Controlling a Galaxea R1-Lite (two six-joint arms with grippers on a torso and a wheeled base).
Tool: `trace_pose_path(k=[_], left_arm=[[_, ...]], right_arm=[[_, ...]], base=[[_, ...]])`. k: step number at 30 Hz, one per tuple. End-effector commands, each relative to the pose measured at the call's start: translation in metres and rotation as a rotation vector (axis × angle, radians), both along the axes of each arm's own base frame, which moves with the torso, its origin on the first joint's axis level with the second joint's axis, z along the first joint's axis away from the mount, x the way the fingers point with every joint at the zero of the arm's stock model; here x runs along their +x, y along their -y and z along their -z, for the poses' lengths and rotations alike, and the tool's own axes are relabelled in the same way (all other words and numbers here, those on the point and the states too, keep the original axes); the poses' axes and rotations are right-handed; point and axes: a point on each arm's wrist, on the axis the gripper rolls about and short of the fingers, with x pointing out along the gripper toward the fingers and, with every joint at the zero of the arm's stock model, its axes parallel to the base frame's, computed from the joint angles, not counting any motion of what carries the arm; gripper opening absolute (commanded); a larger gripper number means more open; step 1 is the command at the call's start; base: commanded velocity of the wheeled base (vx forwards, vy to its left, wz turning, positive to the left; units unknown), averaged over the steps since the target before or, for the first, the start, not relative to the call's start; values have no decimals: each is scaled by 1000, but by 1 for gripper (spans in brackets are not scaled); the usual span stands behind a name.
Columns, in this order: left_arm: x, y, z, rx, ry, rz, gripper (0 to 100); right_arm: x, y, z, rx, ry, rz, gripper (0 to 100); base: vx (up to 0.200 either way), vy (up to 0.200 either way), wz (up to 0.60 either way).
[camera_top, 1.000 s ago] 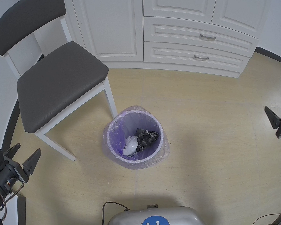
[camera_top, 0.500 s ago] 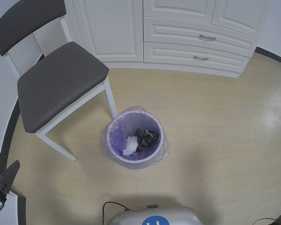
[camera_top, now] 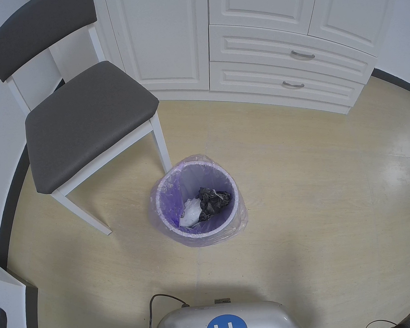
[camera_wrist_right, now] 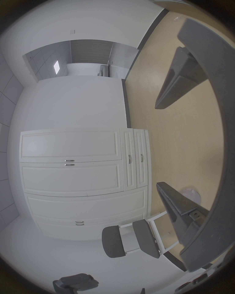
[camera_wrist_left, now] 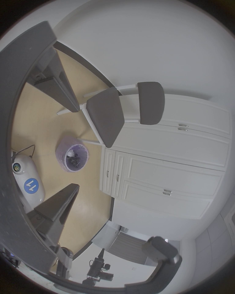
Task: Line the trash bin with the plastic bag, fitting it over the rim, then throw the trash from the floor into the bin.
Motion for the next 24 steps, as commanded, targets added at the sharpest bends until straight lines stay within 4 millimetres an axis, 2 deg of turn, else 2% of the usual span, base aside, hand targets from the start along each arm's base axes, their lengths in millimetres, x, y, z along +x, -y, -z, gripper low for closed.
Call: trace_pose_path(k=[1,7,12,18,24], left_arm=[[-15,0,12,16,64,12,100],[-15,-2,16,25,66,36,100],[-21,-5,31,89,115,62,100],[-12,-8,42,94,82,-38,100],[4,-10,48,69,156,-144,100]], right_arm=[[-4,0,9,-6,17,2,100],[5,-1,17,-26,22,-23,100],[16,-1,27,-66,44,-37,100],[30,-1,44,-137,81,-16,100],[38,-2,60,-157,54,-29,100]], base=[[0,0,0],[0,0,0],[0,0,0],[0,0,0],[0,0,0]])
